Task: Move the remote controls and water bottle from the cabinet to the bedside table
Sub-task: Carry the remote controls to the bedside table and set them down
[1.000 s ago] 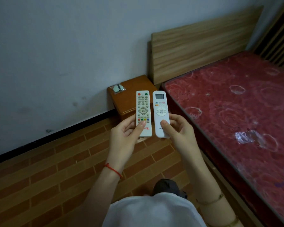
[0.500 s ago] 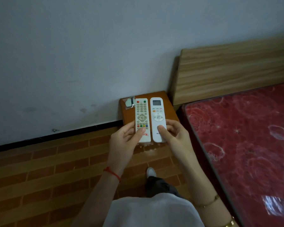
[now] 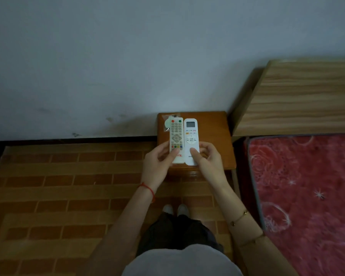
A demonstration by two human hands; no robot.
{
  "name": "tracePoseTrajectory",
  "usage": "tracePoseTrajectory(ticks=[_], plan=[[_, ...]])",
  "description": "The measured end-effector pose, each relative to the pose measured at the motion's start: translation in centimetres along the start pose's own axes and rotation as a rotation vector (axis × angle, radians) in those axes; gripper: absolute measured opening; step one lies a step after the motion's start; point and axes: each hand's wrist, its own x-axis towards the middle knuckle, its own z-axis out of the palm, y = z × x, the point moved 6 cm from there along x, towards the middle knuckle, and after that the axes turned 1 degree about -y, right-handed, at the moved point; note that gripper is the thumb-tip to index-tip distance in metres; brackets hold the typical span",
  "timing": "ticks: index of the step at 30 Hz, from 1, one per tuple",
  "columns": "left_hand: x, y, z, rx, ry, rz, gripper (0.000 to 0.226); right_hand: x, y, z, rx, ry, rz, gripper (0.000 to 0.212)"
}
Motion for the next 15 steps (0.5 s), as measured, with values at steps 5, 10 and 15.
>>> tracePoseTrajectory(ticks=[5, 10, 15], plan=[[7.9, -4.7, 0.3, 0.018, 0.007, -0.094, 0.042, 8.2, 3.6, 1.8, -0.017, 0.001, 0.101, 0.031], [15.1, -11.2, 0.8, 0.011, -0.019, -0.207, 0.04, 16.0, 8.9, 4.3, -0.055, -0.014, 0.223, 0.034], [20.1, -19.5, 1.7, -0.024, -0.001, -0.328, 0.038, 22.5, 15.8, 6.8, -0.144, -0.013, 0.322, 0.036]])
